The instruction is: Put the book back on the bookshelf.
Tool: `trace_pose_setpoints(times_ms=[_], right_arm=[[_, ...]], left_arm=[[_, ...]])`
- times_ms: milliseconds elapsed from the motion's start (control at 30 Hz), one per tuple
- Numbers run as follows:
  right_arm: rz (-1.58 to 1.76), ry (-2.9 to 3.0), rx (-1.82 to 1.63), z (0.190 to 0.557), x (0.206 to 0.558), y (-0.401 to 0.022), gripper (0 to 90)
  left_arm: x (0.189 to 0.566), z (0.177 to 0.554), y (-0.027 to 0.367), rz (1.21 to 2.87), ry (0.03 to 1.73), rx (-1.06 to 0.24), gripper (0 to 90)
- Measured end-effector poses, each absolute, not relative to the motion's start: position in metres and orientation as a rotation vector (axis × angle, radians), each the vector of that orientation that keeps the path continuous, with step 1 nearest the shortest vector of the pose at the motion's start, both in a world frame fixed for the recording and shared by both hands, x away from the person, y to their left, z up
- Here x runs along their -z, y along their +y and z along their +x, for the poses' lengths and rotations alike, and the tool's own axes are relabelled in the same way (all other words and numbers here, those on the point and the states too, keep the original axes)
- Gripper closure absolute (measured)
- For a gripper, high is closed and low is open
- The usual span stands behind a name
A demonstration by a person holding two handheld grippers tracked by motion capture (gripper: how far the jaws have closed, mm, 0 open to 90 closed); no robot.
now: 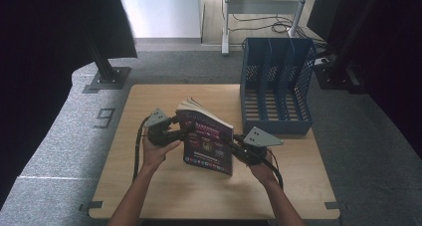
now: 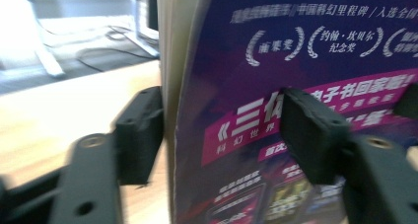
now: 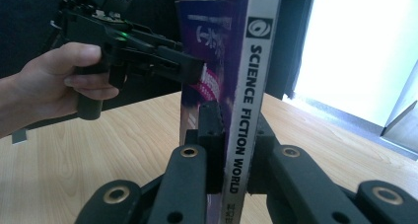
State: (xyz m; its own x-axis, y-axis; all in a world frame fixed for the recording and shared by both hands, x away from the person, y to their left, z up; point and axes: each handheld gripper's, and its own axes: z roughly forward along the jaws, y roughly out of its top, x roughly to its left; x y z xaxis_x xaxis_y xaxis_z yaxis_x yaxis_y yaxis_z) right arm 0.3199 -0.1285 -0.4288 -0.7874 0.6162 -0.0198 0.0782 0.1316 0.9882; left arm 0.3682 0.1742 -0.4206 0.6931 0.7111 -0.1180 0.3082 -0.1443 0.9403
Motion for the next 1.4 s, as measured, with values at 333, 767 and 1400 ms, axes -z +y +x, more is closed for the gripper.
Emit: trace_pose_setpoints(times_ms=[333, 767, 1400], right_arm=[[0.63, 1.975, -1.658, 0.322, 0.42, -0.12, 81.0], [0.595, 1.982, -1.666, 0.32, 0.426, -0.126, 80.7], [0.566, 1.997, -1.669, 0.321, 0.424, -0.127, 80.8]], left_arm=[[0.419, 0.369, 0.181, 1.677, 0.855, -0.448, 52.7], [0.419, 0.365, 0.182, 1.656, 0.811, -0.413, 42.7], [0.421, 0.377, 0.179, 1.672, 0.772, -0.379, 26.5]])
